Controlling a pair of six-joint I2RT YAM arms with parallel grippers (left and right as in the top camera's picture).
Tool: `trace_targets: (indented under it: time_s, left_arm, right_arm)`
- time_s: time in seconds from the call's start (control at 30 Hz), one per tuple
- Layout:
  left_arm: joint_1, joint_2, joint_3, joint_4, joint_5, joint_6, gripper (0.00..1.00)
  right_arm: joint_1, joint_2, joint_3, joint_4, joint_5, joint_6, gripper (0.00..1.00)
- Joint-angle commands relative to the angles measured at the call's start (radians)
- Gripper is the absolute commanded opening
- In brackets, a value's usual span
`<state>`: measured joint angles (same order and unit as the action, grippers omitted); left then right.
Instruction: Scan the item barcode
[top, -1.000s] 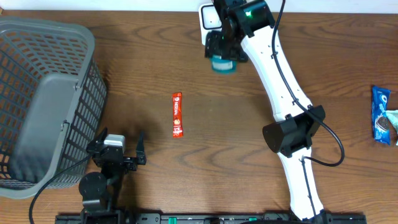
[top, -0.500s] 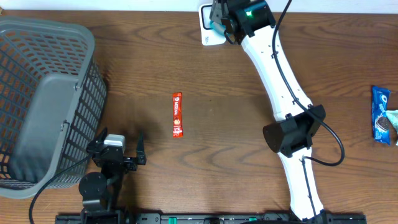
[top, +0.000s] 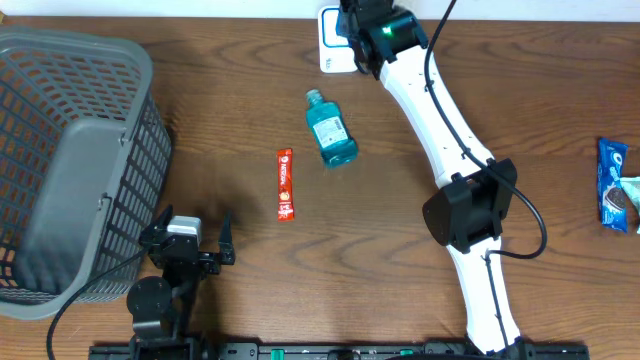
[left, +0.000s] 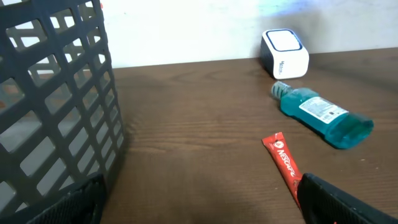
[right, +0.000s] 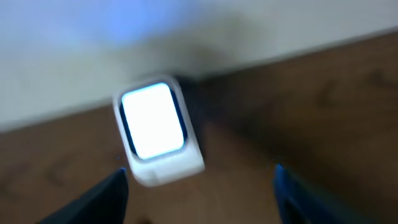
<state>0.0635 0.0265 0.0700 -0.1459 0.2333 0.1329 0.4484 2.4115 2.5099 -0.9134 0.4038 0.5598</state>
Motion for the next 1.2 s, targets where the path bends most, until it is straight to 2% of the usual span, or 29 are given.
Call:
trace_targets:
  time_s: [0.0,0.33,0.6,0.87,1.03,1.17]
  left_arm:
    - [-0.004,-0.002,-0.016,-0.026,0.005,0.012,0.98]
    - [-0.004,-0.002,-0.016,-0.026,0.005,0.012,0.98]
    - [-0.004,-0.002,-0.016,-0.026,0.005,0.012,0.98]
    - [-0.004,-0.002,-0.016,-0.026,0.005,0.012,0.98]
    - [-0.004,-0.002,-0.016,-0.026,0.005,0.012,0.98]
    - [-0.004,-0.002,-0.016,-0.026,0.005,0.012,0.98]
  right_arm:
    - [0.013,-0.003,-0.006,-0.063,-0.111,-0.014,0.73]
    - [0.086,0.002,-0.187,-0.179,-0.126,-0.053,0.8]
    - [0.196,0.002,-0.266,-0.272,0.042,-0.087,0.82]
    - [0.296,0.007,-0.438,-0.165,0.34,-0.107,0.82]
    - [0.332,0.011,-0.505,-0.035,0.367,-0.211,0.81]
    - [0.341,0.013,-0.562,0.039,0.392,-0.225,0.83]
